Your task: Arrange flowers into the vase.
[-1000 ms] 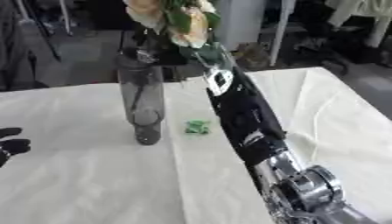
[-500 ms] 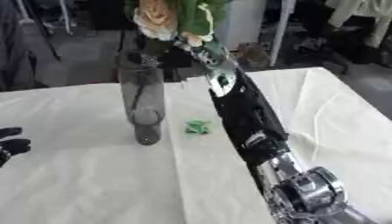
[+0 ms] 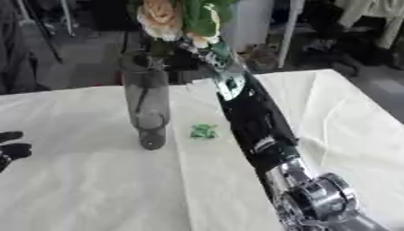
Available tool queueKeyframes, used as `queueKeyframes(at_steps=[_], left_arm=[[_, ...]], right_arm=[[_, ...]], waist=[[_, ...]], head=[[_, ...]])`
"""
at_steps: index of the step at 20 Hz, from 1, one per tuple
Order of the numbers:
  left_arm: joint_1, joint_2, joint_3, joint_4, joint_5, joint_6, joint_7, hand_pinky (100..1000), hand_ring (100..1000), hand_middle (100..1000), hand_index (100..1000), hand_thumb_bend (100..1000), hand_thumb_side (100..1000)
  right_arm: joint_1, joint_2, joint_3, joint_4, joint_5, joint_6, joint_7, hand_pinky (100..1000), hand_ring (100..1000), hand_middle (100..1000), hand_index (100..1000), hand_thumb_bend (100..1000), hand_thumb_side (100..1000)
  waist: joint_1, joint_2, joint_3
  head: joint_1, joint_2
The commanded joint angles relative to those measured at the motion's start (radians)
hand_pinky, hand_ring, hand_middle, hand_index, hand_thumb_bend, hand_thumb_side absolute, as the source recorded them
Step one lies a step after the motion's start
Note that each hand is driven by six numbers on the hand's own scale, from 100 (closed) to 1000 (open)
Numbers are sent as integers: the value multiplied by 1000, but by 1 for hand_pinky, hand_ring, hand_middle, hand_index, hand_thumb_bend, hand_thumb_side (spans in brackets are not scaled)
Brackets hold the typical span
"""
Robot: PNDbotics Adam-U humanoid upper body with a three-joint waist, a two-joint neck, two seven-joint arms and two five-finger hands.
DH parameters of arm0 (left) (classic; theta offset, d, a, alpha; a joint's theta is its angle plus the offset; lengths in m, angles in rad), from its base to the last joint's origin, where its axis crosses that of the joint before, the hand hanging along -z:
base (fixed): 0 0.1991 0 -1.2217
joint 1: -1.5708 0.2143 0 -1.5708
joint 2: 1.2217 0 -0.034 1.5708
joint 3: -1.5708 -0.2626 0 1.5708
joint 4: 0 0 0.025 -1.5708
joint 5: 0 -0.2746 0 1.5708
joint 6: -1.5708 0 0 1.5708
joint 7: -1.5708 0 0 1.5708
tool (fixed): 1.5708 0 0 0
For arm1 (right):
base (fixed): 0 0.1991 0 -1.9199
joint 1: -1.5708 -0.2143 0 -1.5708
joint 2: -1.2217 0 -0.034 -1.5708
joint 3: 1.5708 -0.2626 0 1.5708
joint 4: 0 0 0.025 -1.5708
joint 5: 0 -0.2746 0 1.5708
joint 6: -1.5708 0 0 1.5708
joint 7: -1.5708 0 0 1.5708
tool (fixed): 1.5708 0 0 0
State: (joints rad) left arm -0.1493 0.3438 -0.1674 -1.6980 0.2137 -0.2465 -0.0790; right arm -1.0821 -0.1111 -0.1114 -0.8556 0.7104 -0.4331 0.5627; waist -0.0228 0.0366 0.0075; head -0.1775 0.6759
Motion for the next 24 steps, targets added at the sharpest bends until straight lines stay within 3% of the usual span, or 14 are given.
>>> queueKeyframes(at_steps=[1, 3, 24], left_arm=[[-7, 20, 11, -10, -2, -2, -1, 765, 724, 752, 793, 830, 983], [-6, 20, 11, -10, -2, -2, -1, 765, 724, 752, 793, 830, 983], [-4, 22, 13, -11, -1, -2, 1, 764, 723, 752, 793, 829, 984]], right_arm=[[-19, -25, -7, -17, -13, -7, -3, 998, 972, 887, 955, 552, 897], [-20, -25, -6, -22, -19, -11, -8, 1000, 979, 920, 959, 547, 894], [1, -37, -22, -24, -1, -6, -11, 1000, 966, 931, 965, 557, 888]], waist=[[4, -12, -1], [5, -12, -1], [6, -13, -7]], head=[[1, -3], [0, -3], [4, -4]])
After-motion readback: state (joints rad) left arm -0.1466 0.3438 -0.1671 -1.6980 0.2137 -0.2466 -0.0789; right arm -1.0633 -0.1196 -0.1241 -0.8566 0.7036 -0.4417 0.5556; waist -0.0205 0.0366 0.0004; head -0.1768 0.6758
